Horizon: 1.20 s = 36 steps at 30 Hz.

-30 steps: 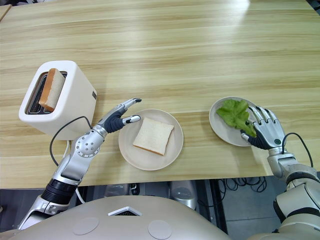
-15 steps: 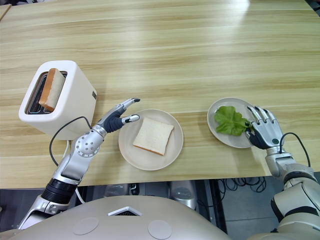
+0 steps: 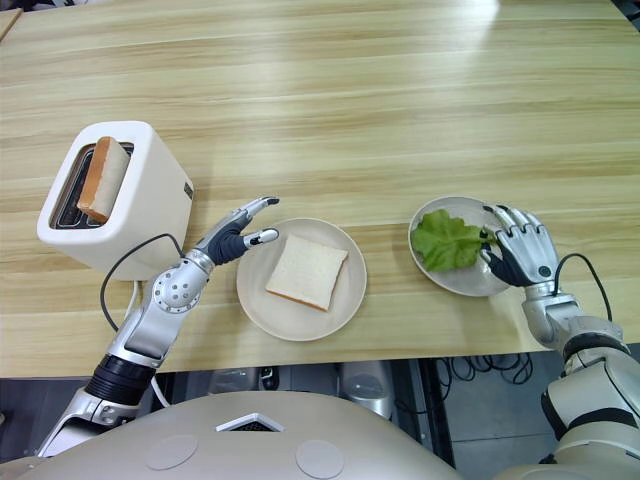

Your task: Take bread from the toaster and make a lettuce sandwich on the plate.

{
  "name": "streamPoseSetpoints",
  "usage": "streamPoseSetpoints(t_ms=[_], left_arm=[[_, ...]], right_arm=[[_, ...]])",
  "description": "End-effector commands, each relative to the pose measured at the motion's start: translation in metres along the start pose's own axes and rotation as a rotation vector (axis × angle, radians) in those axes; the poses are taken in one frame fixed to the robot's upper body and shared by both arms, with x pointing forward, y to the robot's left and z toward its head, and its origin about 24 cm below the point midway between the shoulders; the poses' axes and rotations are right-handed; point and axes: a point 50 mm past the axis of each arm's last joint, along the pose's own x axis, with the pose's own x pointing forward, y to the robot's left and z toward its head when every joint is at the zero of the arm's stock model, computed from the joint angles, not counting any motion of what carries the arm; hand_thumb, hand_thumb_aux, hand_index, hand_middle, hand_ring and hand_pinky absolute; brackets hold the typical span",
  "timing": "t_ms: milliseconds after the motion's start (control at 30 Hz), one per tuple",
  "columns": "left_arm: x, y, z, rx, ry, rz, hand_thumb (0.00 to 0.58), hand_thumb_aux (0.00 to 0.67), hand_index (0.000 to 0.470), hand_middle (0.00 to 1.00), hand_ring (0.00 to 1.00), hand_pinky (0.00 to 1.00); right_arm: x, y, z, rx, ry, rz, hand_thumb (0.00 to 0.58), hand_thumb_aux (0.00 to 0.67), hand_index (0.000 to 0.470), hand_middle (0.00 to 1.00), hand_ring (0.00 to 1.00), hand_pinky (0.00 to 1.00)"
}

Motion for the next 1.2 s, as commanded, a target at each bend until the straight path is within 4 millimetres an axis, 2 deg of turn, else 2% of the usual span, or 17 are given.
streamPoseSetpoints(t_ms=[33, 167, 333, 500, 600, 700, 833, 933, 1067, 1200], left_arm=[[0.000, 0.010, -0.003, 0.004, 0.009, 0.043, 0.000, 0.000, 0.000, 0.00, 0.00, 0.00], [0.001, 0.012, -0.006, -0.009, 0.018, 0.053, 0.000, 0.000, 0.000, 0.00, 0.00, 0.00], [0.004, 0.011, -0.007, -0.006, 0.014, 0.049, 0.000, 0.000, 0.000, 0.00, 0.00, 0.00], [0.005, 0.021, -0.006, 0.006, -0.002, 0.073, 0.000, 0.000, 0.000, 0.00, 0.00, 0.00], [0.004, 0.032, -0.004, 0.017, -0.014, 0.111, 0.000, 0.000, 0.000, 0.00, 0.00, 0.00], [-0.002, 0.054, 0.001, 0.023, -0.039, 0.197, 0.000, 0.000, 0.000, 0.00, 0.00, 0.00], [-0.015, 0.086, 0.006, 0.036, -0.065, 0.337, 0.000, 0.000, 0.000, 0.00, 0.00, 0.00], [-0.028, 0.103, 0.008, 0.035, -0.075, 0.417, 0.000, 0.000, 0.000, 0.00, 0.00, 0.00], [-0.042, 0.116, 0.008, 0.038, -0.073, 0.478, 0.000, 0.000, 0.000, 0.00, 0.00, 0.00], [-0.047, 0.118, 0.000, 0.041, -0.038, 0.487, 0.000, 0.000, 0.000, 0.00, 0.00, 0.00]], right_arm=[[0.025, -0.021, 0.008, 0.025, -0.106, -0.131, 0.580, 0.670, 0.460, 1.00, 1.00, 1.00], [0.049, -0.036, 0.028, 0.047, -0.238, -0.220, 0.580, 0.670, 0.460, 1.00, 1.00, 1.00], [0.076, -0.052, 0.065, 0.081, -0.408, -0.311, 0.580, 0.670, 0.460, 1.00, 1.00, 1.00], [0.097, -0.061, 0.105, 0.138, -0.546, -0.355, 0.580, 0.670, 0.460, 1.00, 1.00, 1.00], [0.102, -0.055, 0.125, 0.175, -0.611, -0.329, 0.580, 0.670, 0.460, 1.00, 1.00, 1.00], [0.102, -0.041, 0.146, 0.213, -0.681, -0.246, 0.580, 0.670, 0.460, 1.00, 1.00, 1.00], [0.097, -0.020, 0.164, 0.262, -0.744, -0.093, 0.580, 0.670, 0.460, 1.00, 1.00, 1.00], [0.093, -0.007, 0.176, 0.302, -0.791, 0.024, 0.580, 0.670, 0.460, 1.00, 1.00, 1.00], [0.087, 0.008, 0.187, 0.354, -0.809, 0.160, 0.580, 0.670, 0.460, 1.00, 1.00, 1.00], [0.080, 0.021, 0.197, 0.350, -0.834, 0.257, 0.580, 0.670, 0.460, 1.00, 1.00, 1.00]])
